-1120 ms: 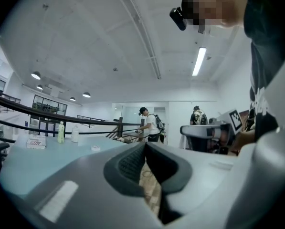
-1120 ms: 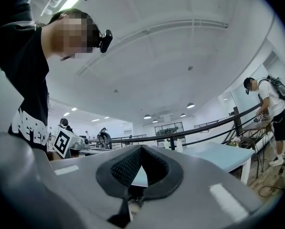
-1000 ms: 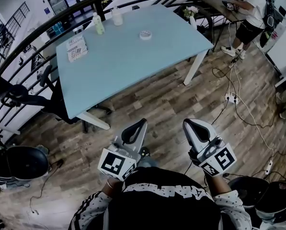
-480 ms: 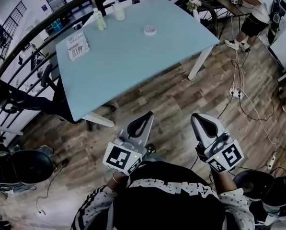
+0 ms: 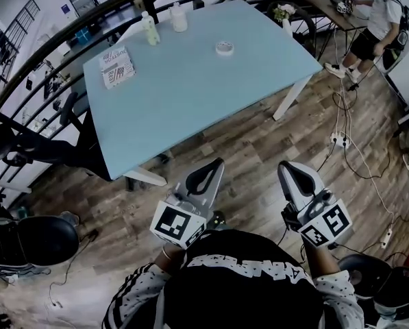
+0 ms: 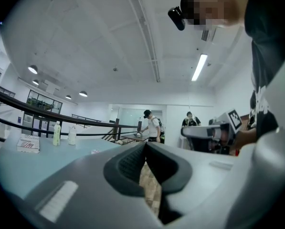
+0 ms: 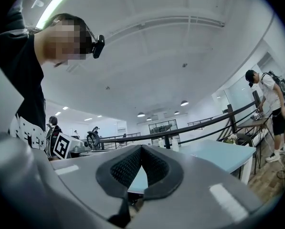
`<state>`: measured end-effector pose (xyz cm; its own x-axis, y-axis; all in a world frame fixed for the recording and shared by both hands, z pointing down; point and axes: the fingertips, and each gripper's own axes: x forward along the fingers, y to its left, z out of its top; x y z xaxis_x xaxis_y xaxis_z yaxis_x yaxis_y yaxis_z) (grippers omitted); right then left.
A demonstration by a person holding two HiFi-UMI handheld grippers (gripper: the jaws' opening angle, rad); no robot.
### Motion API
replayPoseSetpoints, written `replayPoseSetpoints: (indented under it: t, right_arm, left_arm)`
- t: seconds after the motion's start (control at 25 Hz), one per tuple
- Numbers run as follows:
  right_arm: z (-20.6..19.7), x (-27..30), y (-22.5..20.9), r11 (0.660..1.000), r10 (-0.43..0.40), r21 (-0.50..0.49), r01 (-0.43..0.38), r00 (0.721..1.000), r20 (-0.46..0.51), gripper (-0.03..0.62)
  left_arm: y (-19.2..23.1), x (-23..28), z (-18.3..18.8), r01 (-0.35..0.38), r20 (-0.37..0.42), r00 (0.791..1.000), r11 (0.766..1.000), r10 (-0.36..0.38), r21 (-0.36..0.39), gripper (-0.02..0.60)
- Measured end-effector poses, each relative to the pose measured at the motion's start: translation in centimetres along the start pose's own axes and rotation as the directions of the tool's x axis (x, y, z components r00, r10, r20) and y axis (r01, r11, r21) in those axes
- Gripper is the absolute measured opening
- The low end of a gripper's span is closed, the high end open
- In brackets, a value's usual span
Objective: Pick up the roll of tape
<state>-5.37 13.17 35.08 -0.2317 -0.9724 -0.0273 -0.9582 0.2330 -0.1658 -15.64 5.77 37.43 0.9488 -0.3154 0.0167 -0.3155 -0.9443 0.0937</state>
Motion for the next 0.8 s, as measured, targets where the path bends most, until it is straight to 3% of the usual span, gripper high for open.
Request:
replayPoseSetpoints:
  t: [0.44, 0.8]
  right_arm:
    - [-0.7, 2.8, 1.4, 0.999, 0.039, 0.011, -0.039, 0.999, -0.001, 0.003]
    - [-0.7, 4.0, 0.1, 0.999, 0.043, 0.017, -0.042, 0.999, -0.008, 0.003]
  left_arm:
    - [2.6, -1.6, -0.1, -0.029, -0.001, 1.0, 1.0, 0.029, 0.0, 0.0]
    - [3.9, -0.7, -0.3, -0.047, -0.01, 0.999, 0.999, 0.047, -0.005, 0.0]
